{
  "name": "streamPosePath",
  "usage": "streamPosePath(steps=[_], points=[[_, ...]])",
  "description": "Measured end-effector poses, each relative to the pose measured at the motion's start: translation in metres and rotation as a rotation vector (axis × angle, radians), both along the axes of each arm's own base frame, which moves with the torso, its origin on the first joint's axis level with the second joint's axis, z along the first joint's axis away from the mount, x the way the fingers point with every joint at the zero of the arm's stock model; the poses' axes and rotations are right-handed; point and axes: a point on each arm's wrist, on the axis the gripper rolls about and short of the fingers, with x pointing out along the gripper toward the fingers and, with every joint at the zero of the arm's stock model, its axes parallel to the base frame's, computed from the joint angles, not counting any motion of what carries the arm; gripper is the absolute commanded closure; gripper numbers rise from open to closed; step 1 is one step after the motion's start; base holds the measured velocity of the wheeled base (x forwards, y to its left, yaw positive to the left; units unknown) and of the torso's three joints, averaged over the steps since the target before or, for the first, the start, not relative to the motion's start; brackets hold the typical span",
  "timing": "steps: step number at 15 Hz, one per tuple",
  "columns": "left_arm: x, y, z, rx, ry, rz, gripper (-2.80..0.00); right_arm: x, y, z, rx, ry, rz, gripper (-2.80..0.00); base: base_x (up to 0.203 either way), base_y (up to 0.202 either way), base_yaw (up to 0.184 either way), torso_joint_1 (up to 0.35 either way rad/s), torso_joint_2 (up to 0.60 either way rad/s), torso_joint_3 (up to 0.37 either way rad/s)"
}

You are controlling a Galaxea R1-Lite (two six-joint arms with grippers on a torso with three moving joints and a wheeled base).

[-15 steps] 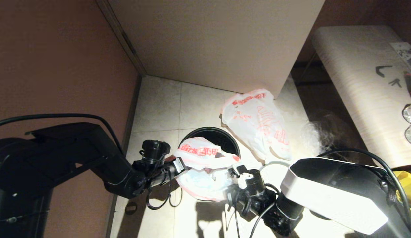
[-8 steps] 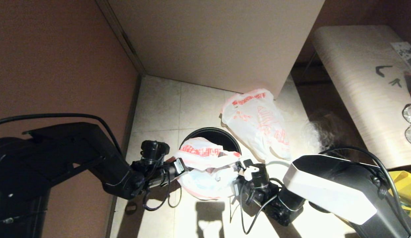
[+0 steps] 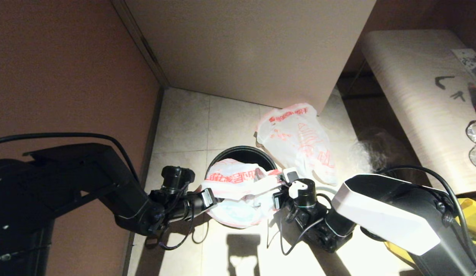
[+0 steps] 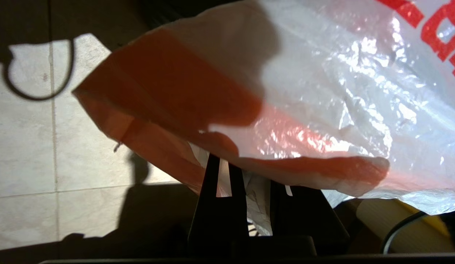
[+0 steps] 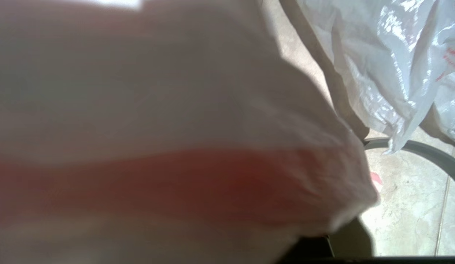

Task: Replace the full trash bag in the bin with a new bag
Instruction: Put the new garbage bag on the trash can

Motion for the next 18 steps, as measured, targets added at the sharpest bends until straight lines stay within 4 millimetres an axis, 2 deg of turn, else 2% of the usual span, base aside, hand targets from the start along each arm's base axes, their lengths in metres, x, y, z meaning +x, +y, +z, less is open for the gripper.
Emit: streamPosePath(steps=[7, 12, 18], points=[[-0.01, 0.002, -0.005, 0.015, 0.028, -0.075, 0.0, 0.005, -0.001, 0.01, -0.032, -0.049, -0.036, 0.0, 0.0, 0.0, 0.0, 0.0, 0.0, 0.0], [-0.013, 0.004, -0.008, 0.045, 0.109, -0.094, 0.0, 0.011, -0.003, 0.02, -0.008, -0.082, -0.061, 0.0, 0.0, 0.0, 0.0, 0.0, 0.0, 0.0], [-0.015, 0.01, -0.008, 0.046, 0.184, -0.096, 0.0, -0.014, -0.004, 0.037, -0.001, -0.097, -0.038, 0.0, 0.0, 0.0, 0.0, 0.0, 0.0, 0.0]])
